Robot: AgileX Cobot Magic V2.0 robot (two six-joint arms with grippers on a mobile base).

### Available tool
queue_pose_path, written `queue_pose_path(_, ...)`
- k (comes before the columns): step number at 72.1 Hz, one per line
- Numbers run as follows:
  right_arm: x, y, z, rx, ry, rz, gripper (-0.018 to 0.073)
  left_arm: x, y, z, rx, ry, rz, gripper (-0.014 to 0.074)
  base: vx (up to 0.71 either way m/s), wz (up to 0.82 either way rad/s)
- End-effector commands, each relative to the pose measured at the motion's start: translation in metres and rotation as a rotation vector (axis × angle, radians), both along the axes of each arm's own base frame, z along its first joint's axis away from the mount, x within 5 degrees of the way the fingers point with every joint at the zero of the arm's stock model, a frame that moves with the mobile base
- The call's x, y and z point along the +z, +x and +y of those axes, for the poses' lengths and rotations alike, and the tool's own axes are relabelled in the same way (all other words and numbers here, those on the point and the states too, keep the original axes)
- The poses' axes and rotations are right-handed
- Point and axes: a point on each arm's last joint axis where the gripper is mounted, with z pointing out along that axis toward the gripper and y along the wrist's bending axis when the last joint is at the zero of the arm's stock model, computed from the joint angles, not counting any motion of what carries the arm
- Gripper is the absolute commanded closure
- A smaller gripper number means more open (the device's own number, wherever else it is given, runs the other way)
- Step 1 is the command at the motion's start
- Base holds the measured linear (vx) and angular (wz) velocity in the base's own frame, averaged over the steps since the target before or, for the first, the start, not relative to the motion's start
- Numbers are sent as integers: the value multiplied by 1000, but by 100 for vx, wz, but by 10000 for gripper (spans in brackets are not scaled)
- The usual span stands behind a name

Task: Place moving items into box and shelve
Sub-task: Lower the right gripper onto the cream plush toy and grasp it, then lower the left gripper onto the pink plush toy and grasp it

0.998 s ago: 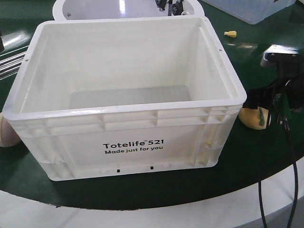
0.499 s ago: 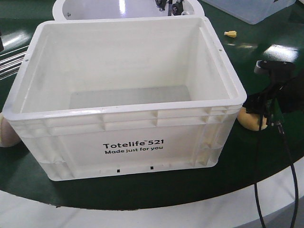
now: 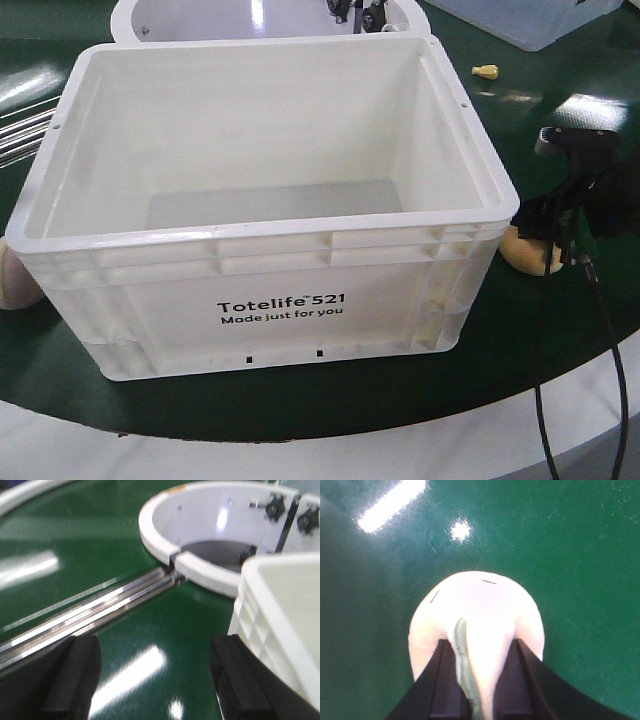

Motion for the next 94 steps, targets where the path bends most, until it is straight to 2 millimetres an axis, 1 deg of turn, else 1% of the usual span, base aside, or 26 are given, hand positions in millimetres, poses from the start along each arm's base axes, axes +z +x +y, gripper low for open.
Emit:
queue_pose_path(1, 12, 2, 1, 17, -10, -32, 574, 10, 5, 1, 8, -6, -55, 23, 0, 0)
queue_pose_path(8, 11, 2, 1, 17, -9, -30, 574, 0, 11, 1, 6, -10, -6, 23, 0, 0)
queue_pose_path(17, 11, 2, 1, 18, -9, -29, 574, -7, 15, 3, 10, -14, 28, 23, 0, 0)
queue_pose_path(36, 11, 2, 1, 17, -9, -30, 574, -14, 14, 17, 61, -23, 88, 23, 0, 0)
queue_pose_path(50, 12, 2, 1, 17, -10, -34, 574, -18, 14, 18, 63, -27, 118, 23, 0, 0)
queue_pose_path(62, 12, 2, 1, 17, -10, -34, 574, -38, 17, 18, 65, -44, 185, 23, 0, 0)
queue_pose_path(79, 12, 2, 0, 16, -10, -37, 574, -75, 10, 18, 66, -56, 298, 23, 0, 0)
queue_pose_path(87, 12, 2, 0, 16, -10, -37, 574, -85, 8, 17, 68, -58, 322, 23, 0, 0)
queue_pose_path(94, 12, 2, 0, 16, -10, -38, 574, -89, 9, 18, 70, -61, 331, 23, 0, 0)
